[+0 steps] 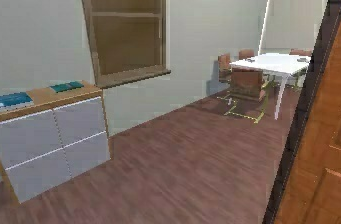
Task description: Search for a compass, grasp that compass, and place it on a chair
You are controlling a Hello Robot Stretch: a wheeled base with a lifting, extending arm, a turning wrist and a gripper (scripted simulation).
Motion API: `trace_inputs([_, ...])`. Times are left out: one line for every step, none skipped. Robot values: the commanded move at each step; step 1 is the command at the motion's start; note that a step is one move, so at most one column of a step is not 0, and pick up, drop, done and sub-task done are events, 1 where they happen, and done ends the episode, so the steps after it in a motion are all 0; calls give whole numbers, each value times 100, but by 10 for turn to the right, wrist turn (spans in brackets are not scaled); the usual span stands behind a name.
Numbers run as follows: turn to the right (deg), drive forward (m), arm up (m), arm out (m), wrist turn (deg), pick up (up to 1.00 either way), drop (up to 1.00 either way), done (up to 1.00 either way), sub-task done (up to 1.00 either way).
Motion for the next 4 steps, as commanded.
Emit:
trace_inputs([0, 60, 0, 0, 0, 0, 0, 0, 0])
trace_inputs([240, 0, 0, 0, 0, 0, 0, 0, 0])
trace_inputs([0, 100, 0, 0, 0, 0, 0, 0, 0])
trace_inputs([60, 0, 0, 0, 0, 0, 0, 0, 0])
